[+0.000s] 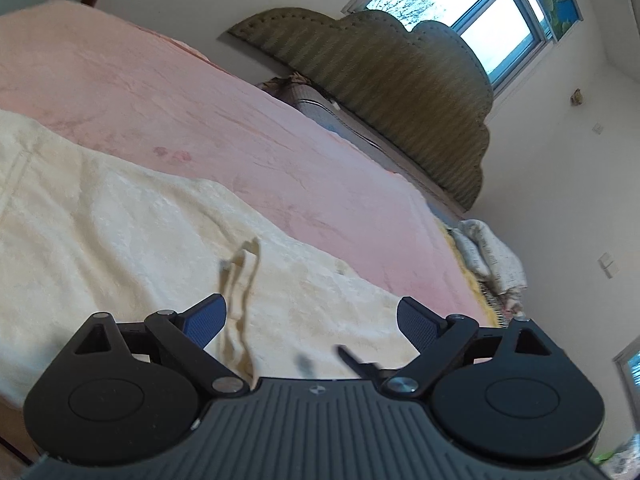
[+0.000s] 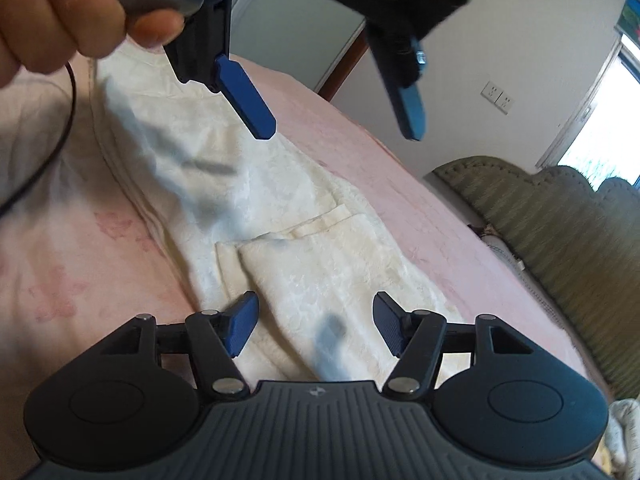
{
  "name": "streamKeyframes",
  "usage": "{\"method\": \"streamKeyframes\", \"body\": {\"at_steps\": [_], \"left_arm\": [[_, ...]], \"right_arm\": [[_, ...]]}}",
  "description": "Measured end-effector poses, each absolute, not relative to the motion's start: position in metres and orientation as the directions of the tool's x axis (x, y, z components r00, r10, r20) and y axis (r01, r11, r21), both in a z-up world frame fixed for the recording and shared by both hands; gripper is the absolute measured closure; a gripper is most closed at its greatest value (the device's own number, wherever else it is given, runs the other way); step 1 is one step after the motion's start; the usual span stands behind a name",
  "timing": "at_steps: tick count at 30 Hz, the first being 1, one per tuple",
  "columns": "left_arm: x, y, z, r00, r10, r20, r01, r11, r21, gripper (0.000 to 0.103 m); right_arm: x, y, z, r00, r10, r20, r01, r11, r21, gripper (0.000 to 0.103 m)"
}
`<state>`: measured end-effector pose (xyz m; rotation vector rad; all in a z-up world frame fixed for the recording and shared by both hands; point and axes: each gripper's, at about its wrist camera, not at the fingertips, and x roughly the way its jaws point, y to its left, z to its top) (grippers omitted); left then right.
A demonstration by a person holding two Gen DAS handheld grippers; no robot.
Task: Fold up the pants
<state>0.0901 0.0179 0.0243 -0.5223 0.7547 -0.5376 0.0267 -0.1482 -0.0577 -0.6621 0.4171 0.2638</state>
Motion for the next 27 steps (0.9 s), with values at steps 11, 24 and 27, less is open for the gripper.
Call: {"method": "streamKeyframes", "body": {"at_steps": [11, 24, 27], "left_arm": [[0.131, 0.0, -0.014, 0.385, -0.815, -0.434, 0.124, 0.512, -0.85, 0.004], [0.174, -0.035, -0.056, 0.333, -0.809, -0.484, 0.033, 0.523, -0.852, 0.098], [0.161, -0.038, -0.036, 0.417, -0.735, -0.534, 0.156, 0.637, -0.755, 0.102]], "right_arm": [[0.032, -0.192, -0.028, 0.879, 0.232, -0.416, -0.353, 0.904, -0.241, 0.097], [0.013, -0.211, -0.007, 0.826, 0.353, -0.44, -0.467, 0.865, -0.184, 0.097], [0.008, -0.242, 0.002, 0.825, 0.373, -0.425, -0.456, 0.883, -0.112, 0.097]]}}
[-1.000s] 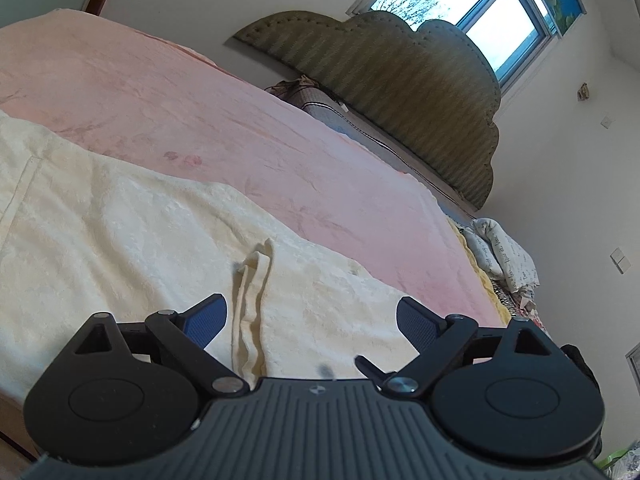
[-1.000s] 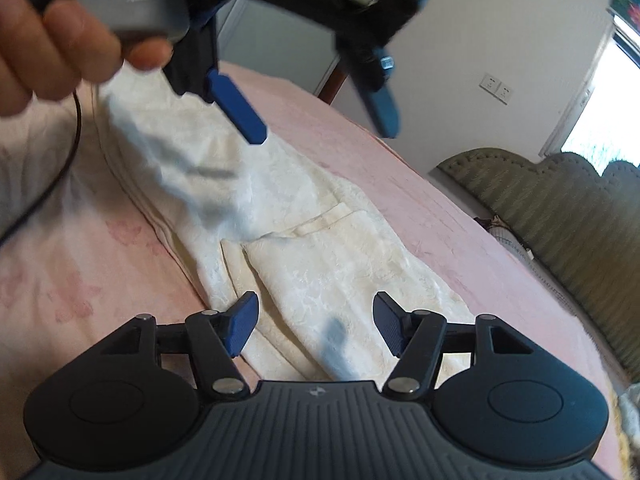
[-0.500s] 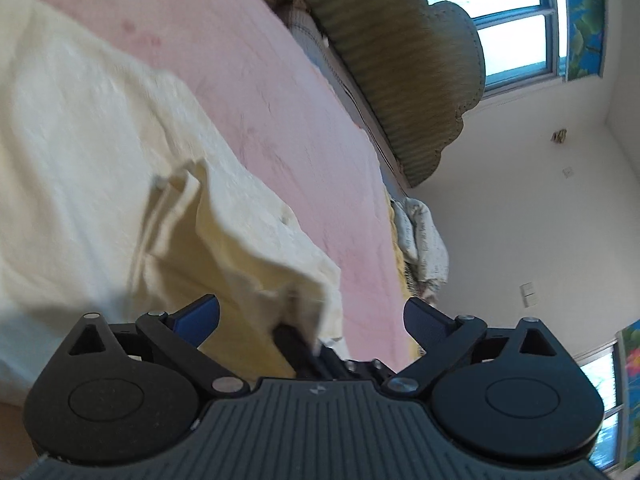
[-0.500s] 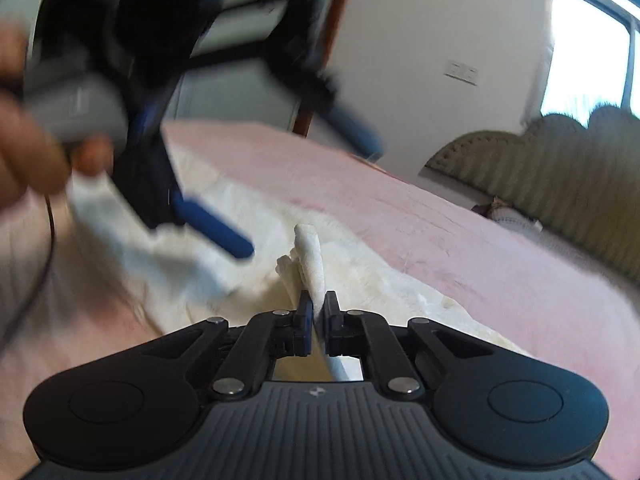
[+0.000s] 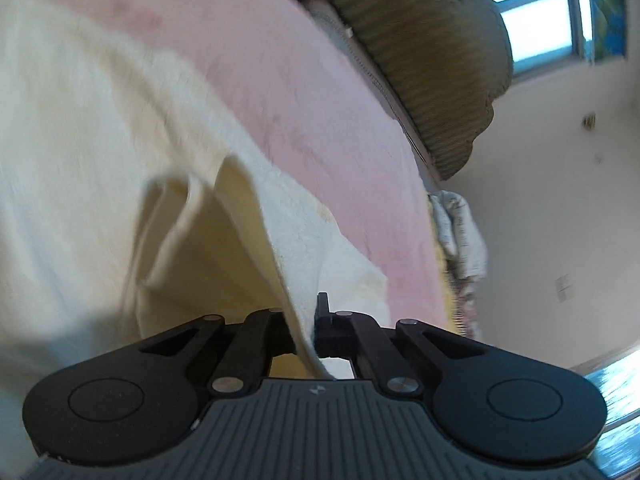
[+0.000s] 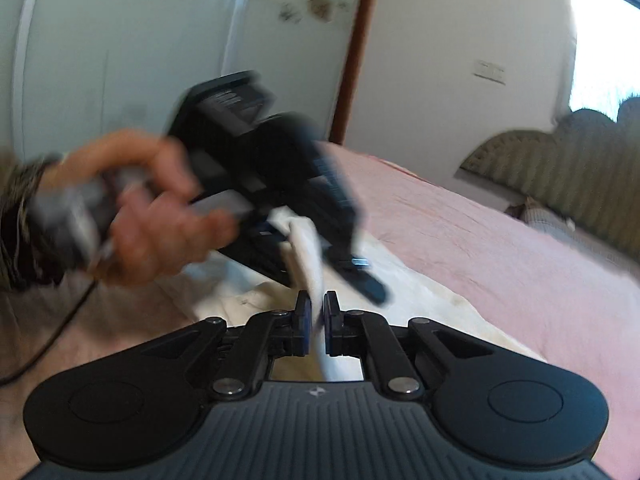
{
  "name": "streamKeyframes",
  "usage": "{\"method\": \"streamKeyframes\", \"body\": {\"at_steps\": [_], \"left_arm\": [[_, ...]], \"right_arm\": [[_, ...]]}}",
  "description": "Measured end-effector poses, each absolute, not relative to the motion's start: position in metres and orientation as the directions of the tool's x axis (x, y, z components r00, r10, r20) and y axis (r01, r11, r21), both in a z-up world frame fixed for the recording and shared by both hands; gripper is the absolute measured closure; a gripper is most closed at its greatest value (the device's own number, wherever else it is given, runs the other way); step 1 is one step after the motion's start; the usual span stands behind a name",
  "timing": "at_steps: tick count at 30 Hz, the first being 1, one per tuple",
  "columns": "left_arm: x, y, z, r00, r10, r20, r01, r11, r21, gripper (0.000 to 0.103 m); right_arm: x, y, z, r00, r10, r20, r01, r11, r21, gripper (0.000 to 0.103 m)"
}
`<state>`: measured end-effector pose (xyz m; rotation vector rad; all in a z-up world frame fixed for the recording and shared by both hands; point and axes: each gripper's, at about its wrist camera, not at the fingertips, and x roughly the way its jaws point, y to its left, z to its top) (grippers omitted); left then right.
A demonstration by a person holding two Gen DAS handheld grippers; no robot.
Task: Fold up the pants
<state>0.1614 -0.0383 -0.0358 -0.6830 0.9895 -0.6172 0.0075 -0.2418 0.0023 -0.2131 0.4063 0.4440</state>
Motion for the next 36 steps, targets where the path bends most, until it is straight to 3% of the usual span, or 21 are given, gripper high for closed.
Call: {"method": "streamKeyframes", "body": {"at_steps": [3, 6, 8, 11, 16, 19, 23, 24, 25, 27, 30, 33, 36], "left_arm": [[0.148, -0.04, -0.021, 0.483, -0.684, -0.546, 0.235, 0.702, -0.672, 0.102], [0.138, -0.042, -0.021, 0.505, -0.644, -0.574, 0.284, 0.753, -0.594, 0.1], [0.135, -0.049, -0.029, 0.519, -0.595, -0.614, 0.288, 0.798, -0.53, 0.1], [0.136, -0.056, -0.045, 0.519, -0.548, -0.656, 0.299, 0.835, -0.461, 0.1], [0.125, -0.065, -0.039, 0.583, -0.489, -0.649, 0.357, 0.872, -0.336, 0.098], [0.124, -0.069, -0.04, 0.612, -0.457, -0.645, 0.377, 0.886, -0.27, 0.096], [0.126, -0.067, -0.043, 0.605, -0.47, -0.642, 0.371, 0.881, -0.295, 0.095], [0.126, -0.067, -0.042, 0.605, -0.469, -0.644, 0.365, 0.882, -0.299, 0.091], [0.125, -0.066, -0.041, 0.606, -0.469, -0.642, 0.361, 0.882, -0.303, 0.082], [0.125, -0.062, -0.037, 0.615, -0.462, -0.639, 0.344, 0.886, -0.311, 0.081], [0.122, -0.049, -0.025, 0.664, -0.417, -0.621, 0.281, 0.908, -0.309, 0.071], [0.123, -0.036, -0.008, 0.735, -0.351, -0.581, 0.228, 0.934, -0.277, 0.071], [0.13, -0.038, 0.009, 0.737, -0.393, -0.55, 0.283, 0.918, -0.277, 0.071]], "right_arm": [[0.02, -0.3, 0.006, 0.85, 0.318, -0.42, -0.313, 0.946, 0.083, 0.095], [0.036, -0.33, -0.017, 0.791, 0.125, -0.599, -0.12, 0.992, 0.049, 0.095], [0.034, -0.336, -0.032, 0.727, 0.128, -0.674, -0.136, 0.99, 0.041, 0.095], [0.026, -0.337, -0.019, 0.721, 0.168, -0.672, -0.182, 0.982, 0.051, 0.094], [0.064, -0.337, -0.002, 0.82, 0.121, -0.559, -0.128, 0.991, 0.026, 0.09], [0.103, -0.34, -0.019, 0.778, 0.113, -0.618, -0.105, 0.993, 0.05, 0.08], [0.093, -0.33, -0.031, 0.772, 0.06, -0.632, -0.076, 0.997, 0.001, 0.08], [0.085, -0.326, -0.027, 0.781, 0.042, -0.623, -0.061, 0.998, -0.01, 0.078], [0.073, -0.321, -0.024, 0.796, 0.033, -0.605, -0.057, 0.998, -0.02, 0.074], [0.057, -0.312, -0.017, 0.819, 0.07, -0.569, -0.086, 0.996, -0.002, 0.068], [0.045, -0.293, -0.016, 0.814, 0.181, -0.552, -0.176, 0.982, 0.062, 0.052], [0.046, -0.263, -0.03, 0.766, 0.236, -0.598, -0.274, 0.961, 0.028, 0.052], [0.04, -0.238, -0.033, 0.784, 0.193, -0.59, -0.283, 0.957, -0.063, 0.052]]}}
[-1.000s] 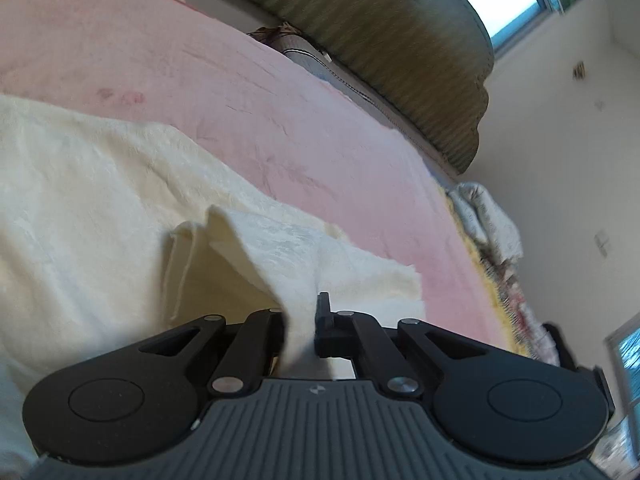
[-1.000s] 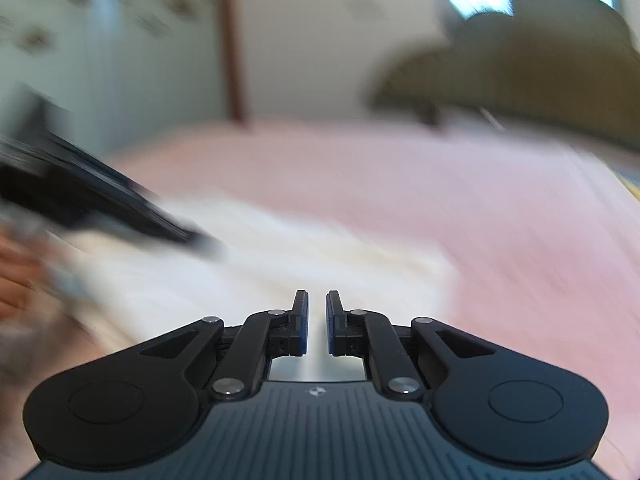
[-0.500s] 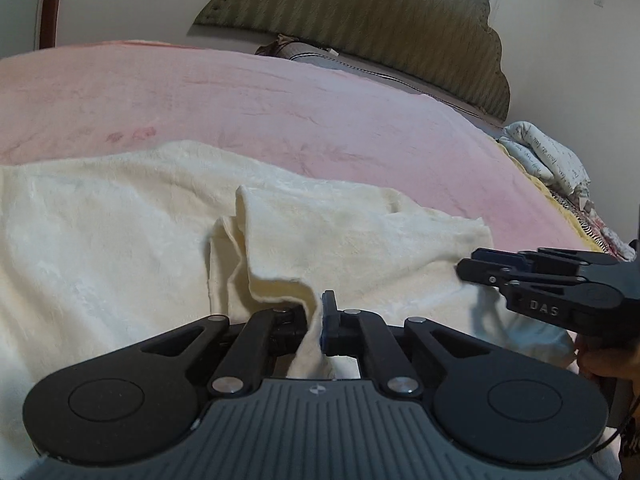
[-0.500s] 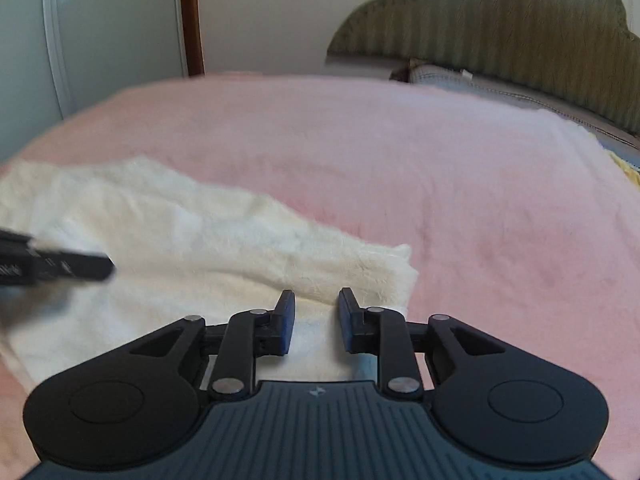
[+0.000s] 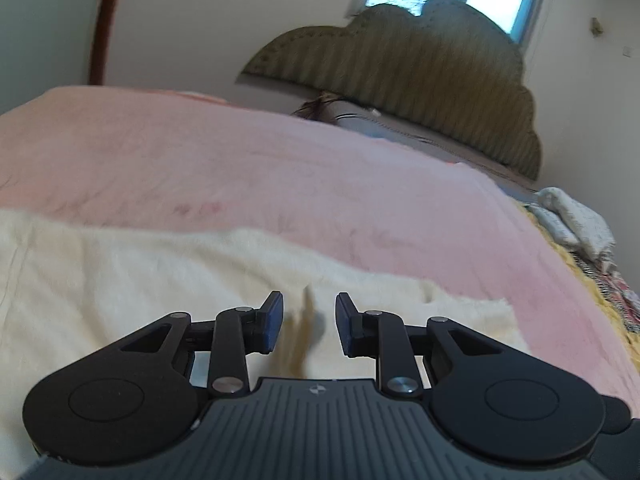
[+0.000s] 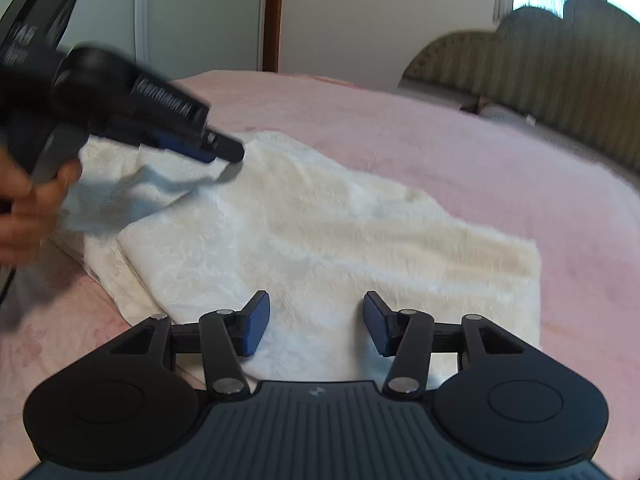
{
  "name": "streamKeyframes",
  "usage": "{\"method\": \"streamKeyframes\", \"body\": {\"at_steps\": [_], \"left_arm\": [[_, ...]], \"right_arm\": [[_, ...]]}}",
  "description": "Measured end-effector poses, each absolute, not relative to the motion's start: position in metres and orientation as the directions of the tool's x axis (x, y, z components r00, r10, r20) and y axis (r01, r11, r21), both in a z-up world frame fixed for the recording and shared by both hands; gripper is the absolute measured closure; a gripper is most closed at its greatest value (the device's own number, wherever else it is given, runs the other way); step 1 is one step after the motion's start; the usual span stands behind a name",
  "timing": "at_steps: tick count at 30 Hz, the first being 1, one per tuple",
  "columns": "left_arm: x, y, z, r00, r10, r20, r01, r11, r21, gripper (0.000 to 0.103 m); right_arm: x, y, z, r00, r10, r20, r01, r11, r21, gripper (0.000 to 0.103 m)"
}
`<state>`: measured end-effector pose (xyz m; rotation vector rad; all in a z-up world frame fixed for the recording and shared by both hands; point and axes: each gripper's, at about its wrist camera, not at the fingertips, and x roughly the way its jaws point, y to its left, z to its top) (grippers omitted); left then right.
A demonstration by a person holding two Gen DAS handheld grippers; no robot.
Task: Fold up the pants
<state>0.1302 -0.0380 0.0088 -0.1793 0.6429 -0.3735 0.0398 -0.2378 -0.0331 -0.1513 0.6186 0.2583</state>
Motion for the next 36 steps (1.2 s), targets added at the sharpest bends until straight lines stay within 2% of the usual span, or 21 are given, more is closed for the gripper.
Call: {"method": "streamKeyframes", "body": {"at_steps": [2, 3, 4, 7, 11, 14, 16, 19, 26, 30, 33, 36], "left_arm": [[0.133, -0.051, 0.014, 0.723, -0.423, -0.546, 0.344, 0.906, -0.247, 0.066], [0.136, -0.061, 0.012, 0.714, -0.412, -0.565, 0.366, 0.909, -0.201, 0.059], [0.139, -0.07, 0.007, 0.707, -0.388, -0.591, 0.374, 0.915, -0.152, 0.056], [0.146, -0.083, -0.02, 0.688, -0.305, -0.658, 0.349, 0.935, -0.068, 0.057], [0.139, -0.071, -0.026, 0.701, -0.293, -0.65, 0.328, 0.942, -0.071, 0.054], [0.136, -0.058, -0.019, 0.72, -0.268, -0.64, 0.298, 0.952, -0.063, 0.05], [0.135, -0.049, -0.015, 0.734, -0.244, -0.634, 0.273, 0.961, -0.055, 0.043], [0.131, -0.032, -0.009, 0.751, -0.207, -0.628, 0.234, 0.971, -0.041, 0.041], [0.128, 0.021, -0.004, 0.757, -0.157, -0.635, 0.15, 0.987, -0.065, 0.04], [0.121, 0.049, 0.001, 0.775, -0.124, -0.62, 0.105, 0.992, -0.067, 0.035], [0.115, 0.074, 0.004, 0.79, -0.078, -0.608, 0.048, 0.997, -0.065, 0.029], [0.111, 0.097, 0.006, 0.795, -0.029, -0.605, -0.003, 0.999, -0.052, 0.029]], "right_arm": [[0.038, -0.236, -0.025, 0.79, 0.252, -0.559, -0.299, 0.954, 0.007, 0.052], [0.038, -0.235, -0.023, 0.79, 0.282, -0.545, -0.309, 0.95, 0.043, 0.052], [0.038, -0.232, -0.022, 0.779, 0.308, -0.545, -0.328, 0.943, 0.064, 0.052], [0.041, -0.218, -0.033, 0.734, 0.298, -0.61, -0.36, 0.933, 0.021, 0.051], [0.032, -0.225, -0.03, 0.751, 0.3, -0.588, -0.33, 0.942, 0.06, 0.051], [0.026, -0.233, -0.024, 0.771, 0.29, -0.568, -0.301, 0.951, 0.077, 0.051], [0.026, -0.235, -0.02, 0.78, 0.283, -0.558, -0.29, 0.954, 0.079, 0.051], [0.026, -0.232, -0.012, 0.791, 0.292, -0.538, -0.296, 0.952, 0.083, 0.051], [0.035, -0.197, -0.002, 0.776, 0.339, -0.531, -0.371, 0.927, 0.05, 0.05], [0.042, -0.168, 0.0, 0.753, 0.369, -0.544, -0.424, 0.905, 0.027, 0.05], [0.048, -0.145, 0.003, 0.738, 0.391, -0.55, -0.47, 0.883, -0.002, 0.043], [0.053, -0.123, 0.007, 0.724, 0.42, -0.547, -0.515, 0.857, -0.024, 0.042]]}}
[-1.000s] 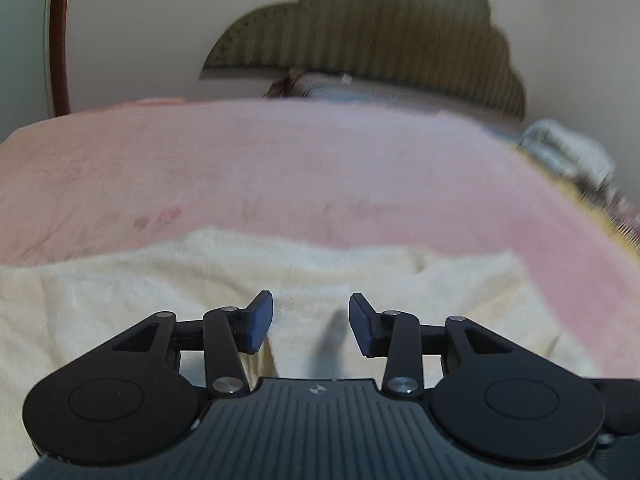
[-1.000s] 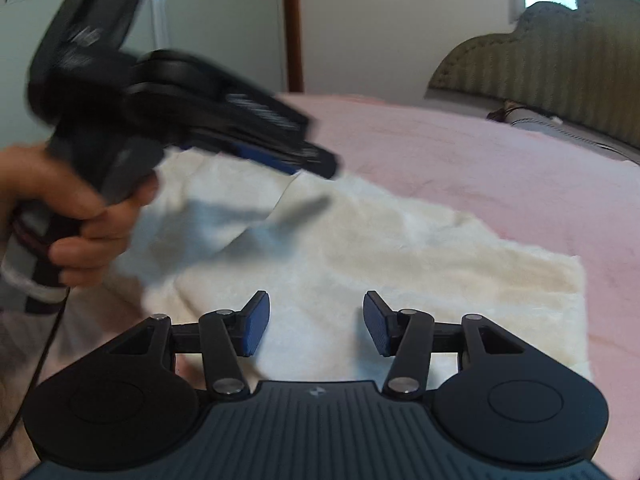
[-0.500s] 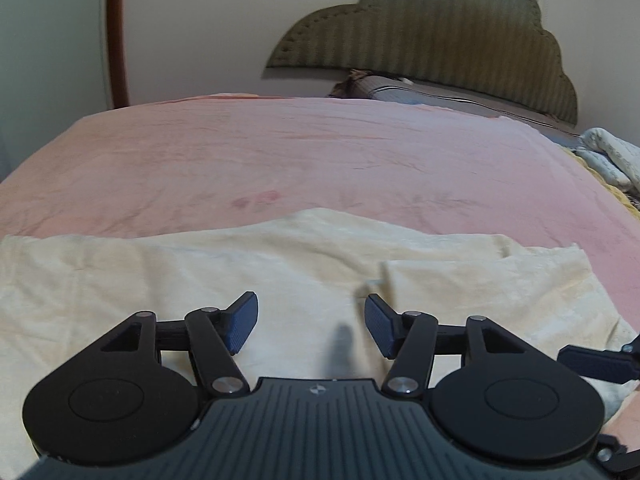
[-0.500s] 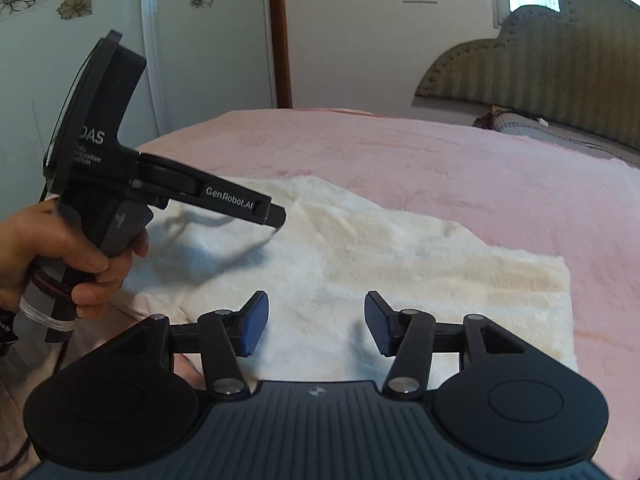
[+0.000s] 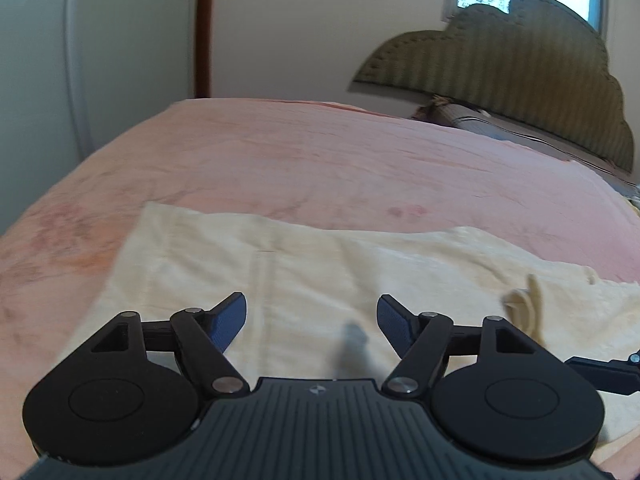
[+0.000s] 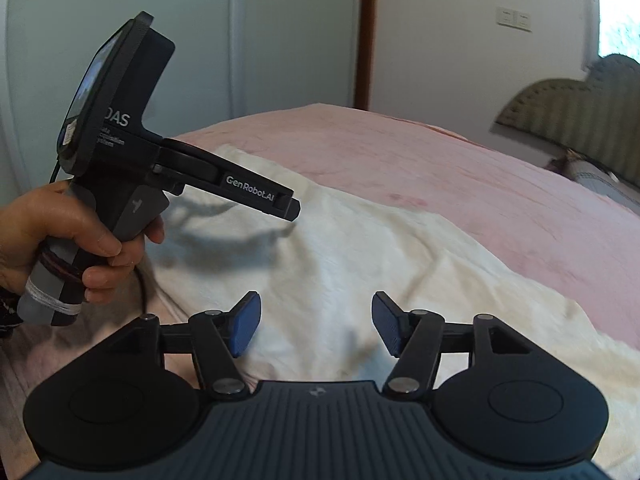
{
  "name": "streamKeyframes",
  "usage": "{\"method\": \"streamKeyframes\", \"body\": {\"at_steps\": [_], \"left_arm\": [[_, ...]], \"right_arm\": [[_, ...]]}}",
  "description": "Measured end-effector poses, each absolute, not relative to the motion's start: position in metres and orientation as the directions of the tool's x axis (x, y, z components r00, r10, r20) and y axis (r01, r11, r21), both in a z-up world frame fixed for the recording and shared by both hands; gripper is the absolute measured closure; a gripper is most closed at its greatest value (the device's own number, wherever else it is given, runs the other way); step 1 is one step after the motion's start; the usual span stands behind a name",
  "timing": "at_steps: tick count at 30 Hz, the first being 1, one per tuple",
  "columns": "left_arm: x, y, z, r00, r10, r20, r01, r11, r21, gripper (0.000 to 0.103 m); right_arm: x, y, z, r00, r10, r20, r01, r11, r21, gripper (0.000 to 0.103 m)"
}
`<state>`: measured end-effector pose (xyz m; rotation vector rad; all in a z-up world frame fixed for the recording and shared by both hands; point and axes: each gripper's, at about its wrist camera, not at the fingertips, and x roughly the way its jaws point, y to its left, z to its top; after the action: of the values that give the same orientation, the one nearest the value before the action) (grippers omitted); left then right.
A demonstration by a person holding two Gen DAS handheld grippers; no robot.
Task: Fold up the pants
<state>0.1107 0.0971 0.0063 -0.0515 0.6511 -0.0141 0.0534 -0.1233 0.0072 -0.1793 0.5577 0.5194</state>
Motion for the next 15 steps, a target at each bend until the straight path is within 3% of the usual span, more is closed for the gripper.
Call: {"method": "streamKeyframes", "body": {"at_steps": [6, 15], "left_arm": [[0.096, 0.15, 0.014, 0.799, 0.018, -0.602, -0.105, 0.988, -0.109, 0.028], [0.065, 0.249, 0.026, 0.773, 0.098, -0.626, -0.32, 0.914, -0.252, 0.026]], "right_arm": [[0.061, -0.075, 0.007, 0.702, 0.445, -0.557, -0.591, 0.8, -0.106, 0.033], [0.051, -0.004, -0.013, 0.723, 0.425, -0.544, -0.663, 0.648, -0.375, 0.033]]}}
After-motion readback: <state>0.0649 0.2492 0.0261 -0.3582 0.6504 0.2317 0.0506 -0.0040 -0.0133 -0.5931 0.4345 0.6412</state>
